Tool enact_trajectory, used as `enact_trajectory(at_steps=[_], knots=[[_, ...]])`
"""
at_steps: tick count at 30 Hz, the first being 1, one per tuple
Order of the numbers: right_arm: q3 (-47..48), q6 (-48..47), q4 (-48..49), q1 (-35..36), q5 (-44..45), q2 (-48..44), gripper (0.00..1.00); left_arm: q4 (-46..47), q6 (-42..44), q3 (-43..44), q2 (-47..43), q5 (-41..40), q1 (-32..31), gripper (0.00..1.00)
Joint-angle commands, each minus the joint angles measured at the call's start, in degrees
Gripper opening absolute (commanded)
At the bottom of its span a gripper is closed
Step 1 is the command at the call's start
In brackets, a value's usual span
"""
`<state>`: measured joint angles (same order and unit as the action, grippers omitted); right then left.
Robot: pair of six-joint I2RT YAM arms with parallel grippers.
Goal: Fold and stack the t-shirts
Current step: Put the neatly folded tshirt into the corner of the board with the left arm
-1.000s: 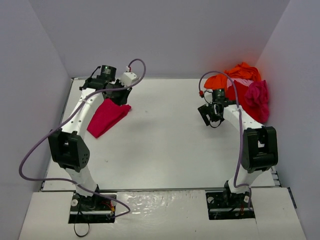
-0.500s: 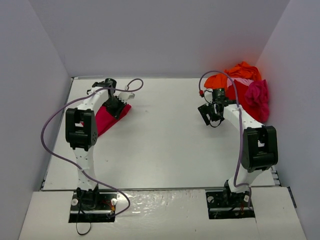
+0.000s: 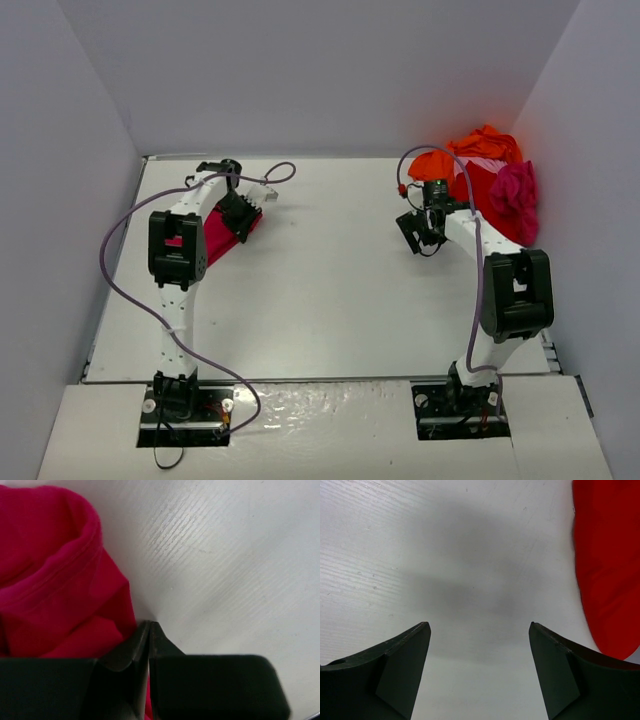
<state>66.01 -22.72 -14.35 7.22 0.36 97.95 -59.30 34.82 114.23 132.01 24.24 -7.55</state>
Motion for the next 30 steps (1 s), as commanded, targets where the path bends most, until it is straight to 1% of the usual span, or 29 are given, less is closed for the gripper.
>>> enact_trajectory(at_steps=[1,3,7,12,15,18,19,21,23,26,28,30], knots=[[0.2,-0.4,0.8,0.2,1.7,-0.5,0.77,-6.1,2.5,6.4,2.6,2.0,0.1,0.00],[0.2,-0.3,0.9,0.2,1.9,-0.2,0.77,-7.7,2.7,9.1,4.6,2.0,0.2,0.00],[0.3,-0.4,0.8,0.2,2.1,0.4,0.77,-8.5,1.7,13.1,8.2,-0.7,1.1,0.00],[0.1,-0.5,0.9,0.2,2.2,0.4,0.77,-1.7,-3.6,14.9,10.2,-7.1,4.9,0.00],[0.0,-0.7,1.0,0.2,2.3,0.5,0.77,-0.7,-6.2,19.0,13.2,-9.6,7.5,0.00],[0.2,-0.8,1.0,0.3,2.4,1.1,0.77,-0.2,-9.3,26.2,16.7,-12.7,11.2,0.00],[0.2,-0.8,1.0,0.3,2.4,1.2,0.77,-0.2,-10.3,28.9,17.9,-13.4,11.8,0.00],[0.3,-1.0,1.0,0.4,2.8,1.6,0.77,-1.2,-12.2,37.0,20.7,-15.3,12.9,0.00],[0.2,-1.0,0.9,0.5,3.0,2.0,0.77,-1.1,-14.0,42.3,23.1,-18.2,13.8,0.00],[0.1,-1.2,1.0,0.5,3.2,2.5,0.77,1.5,-13.8,42.3,22.8,-18.7,14.1,0.00],[0.3,-1.2,1.0,0.7,3.3,2.8,0.77,5.3,-13.9,40.0,21.4,-19.6,14.0,0.03],[0.4,-1.2,1.1,0.9,3.6,3.1,0.77,7.1,-14.3,39.9,20.6,-18.5,14.0,0.08]])
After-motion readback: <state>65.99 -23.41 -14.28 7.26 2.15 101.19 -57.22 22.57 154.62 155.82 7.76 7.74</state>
